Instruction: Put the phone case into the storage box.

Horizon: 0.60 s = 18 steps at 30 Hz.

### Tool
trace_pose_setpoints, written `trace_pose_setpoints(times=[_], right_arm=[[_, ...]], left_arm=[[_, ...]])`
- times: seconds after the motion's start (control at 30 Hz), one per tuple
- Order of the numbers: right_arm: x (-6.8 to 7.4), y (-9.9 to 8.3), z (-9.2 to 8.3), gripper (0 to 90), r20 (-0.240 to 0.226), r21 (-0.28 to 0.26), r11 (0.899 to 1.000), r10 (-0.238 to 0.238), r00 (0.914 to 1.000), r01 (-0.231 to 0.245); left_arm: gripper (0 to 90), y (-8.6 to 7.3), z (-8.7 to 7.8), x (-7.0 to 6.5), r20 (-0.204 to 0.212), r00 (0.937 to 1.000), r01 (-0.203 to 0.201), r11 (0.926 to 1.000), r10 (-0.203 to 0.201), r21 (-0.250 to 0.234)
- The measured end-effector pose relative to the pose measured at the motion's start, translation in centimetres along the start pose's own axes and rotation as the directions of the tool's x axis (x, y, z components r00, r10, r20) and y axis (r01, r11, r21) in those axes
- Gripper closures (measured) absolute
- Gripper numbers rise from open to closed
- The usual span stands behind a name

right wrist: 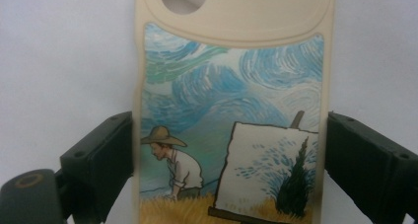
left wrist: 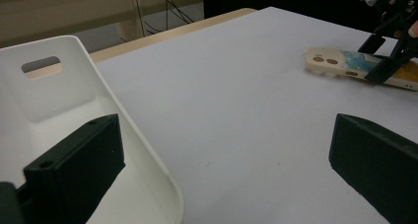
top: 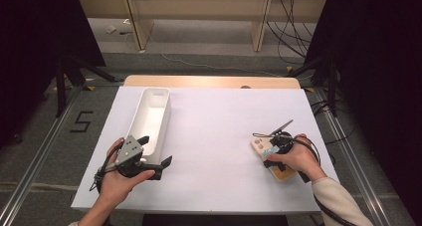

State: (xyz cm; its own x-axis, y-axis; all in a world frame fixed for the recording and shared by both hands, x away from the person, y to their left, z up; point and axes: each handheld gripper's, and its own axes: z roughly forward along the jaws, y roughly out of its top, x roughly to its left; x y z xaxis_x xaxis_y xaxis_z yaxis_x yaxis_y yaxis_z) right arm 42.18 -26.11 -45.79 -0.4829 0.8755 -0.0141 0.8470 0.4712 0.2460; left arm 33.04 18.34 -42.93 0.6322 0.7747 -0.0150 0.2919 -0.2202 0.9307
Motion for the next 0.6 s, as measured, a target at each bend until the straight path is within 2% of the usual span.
trace_pose_setpoints(times=[0.6], right_arm=[[0.29,0.12,-0.95,11.2,-0.01,-0.053,0.999,-0.005,0.9999,0.005]], left_arm=[[0.0,-0.01,0.0,0.01,0.0,1.0,0.003,1.0,-0.003,0.0]])
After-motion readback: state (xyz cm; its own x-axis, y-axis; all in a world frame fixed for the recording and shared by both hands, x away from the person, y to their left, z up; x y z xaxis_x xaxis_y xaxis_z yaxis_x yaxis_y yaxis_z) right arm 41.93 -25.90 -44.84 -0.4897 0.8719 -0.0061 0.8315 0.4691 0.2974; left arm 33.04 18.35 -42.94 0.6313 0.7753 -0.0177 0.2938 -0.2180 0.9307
